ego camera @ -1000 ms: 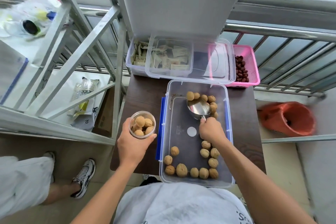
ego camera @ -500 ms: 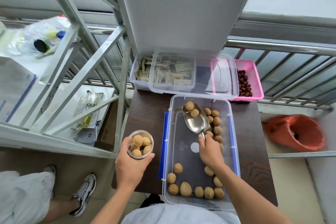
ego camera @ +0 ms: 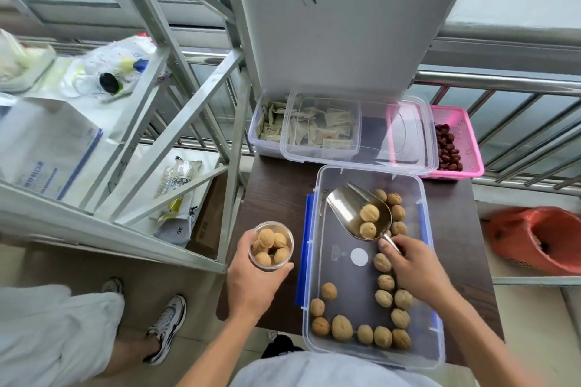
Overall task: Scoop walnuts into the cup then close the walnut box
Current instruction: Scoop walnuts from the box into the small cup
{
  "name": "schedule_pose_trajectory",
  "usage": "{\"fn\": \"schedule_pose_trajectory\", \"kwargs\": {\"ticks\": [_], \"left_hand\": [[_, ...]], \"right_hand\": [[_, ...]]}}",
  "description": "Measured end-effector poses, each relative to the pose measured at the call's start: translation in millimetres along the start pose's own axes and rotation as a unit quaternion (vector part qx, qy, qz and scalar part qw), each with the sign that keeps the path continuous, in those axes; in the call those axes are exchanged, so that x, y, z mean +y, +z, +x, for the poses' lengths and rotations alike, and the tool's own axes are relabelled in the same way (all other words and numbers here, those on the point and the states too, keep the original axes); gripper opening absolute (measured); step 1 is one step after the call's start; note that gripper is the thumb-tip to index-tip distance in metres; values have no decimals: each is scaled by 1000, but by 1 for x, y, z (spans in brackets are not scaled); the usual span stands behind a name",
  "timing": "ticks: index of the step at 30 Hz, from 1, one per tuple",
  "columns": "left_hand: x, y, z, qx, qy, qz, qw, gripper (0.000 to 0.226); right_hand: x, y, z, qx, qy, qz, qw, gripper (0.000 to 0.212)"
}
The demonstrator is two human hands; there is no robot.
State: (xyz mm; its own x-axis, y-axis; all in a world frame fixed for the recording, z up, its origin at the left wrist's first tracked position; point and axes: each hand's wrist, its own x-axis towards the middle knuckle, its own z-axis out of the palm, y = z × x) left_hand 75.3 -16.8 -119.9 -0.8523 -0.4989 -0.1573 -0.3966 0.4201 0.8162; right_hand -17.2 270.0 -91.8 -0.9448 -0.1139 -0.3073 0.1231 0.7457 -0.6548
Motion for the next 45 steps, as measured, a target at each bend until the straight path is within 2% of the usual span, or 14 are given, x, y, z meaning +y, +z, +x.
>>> {"fn": "schedule_pose_trajectory", "kwargs": {"ticks": [3,4,7,10,13,15,22,26,31,36,41,45], "left_hand": [[2,3,-1,-21,-1,6,1000,103],[3,3,-2,-26,3,8,1000,100],[7,4,-3,-37,19,15,999,71],[10,7,-4,-30,24,7,999,71],[4,11,-3,-19,13,5,1000,93],[2,11,-2,-23,6,5,1000,101],[6,7,-1,-23,31,16,999,90],[8,3,-1,-20,50,21,998,84],[14,3,5,23,11,-1,1000,74],[17,2,0,-18,71,43,996,72],[20,9,-2,1,48,22,999,76],[17,10,-5,8,49,11,999,77]], "right_hand": [[-12,-32,-12,-83,-22,-11,996,32],[-19,-40,-17,-113,-34,-9,993,32],[-46,-58,-28,-182,-78,-29,980,37],[-72,-67,-36,-208,-93,-81,970,39],[-95,-73,-39,-219,-94,-133,962,40],[-105,-77,-41,-219,-93,-161,958,39],[-108,-92,-45,-227,-82,-136,961,34],[-102,-100,-45,-192,-40,-64,978,31],[-70,-93,-37,-165,31,-82,982,46],[-40,-74,-35,-165,122,-168,964,46],[-33,-70,-45,-199,192,-181,944,41],[-24,-55,-48,-213,204,-195,935,42]]}}
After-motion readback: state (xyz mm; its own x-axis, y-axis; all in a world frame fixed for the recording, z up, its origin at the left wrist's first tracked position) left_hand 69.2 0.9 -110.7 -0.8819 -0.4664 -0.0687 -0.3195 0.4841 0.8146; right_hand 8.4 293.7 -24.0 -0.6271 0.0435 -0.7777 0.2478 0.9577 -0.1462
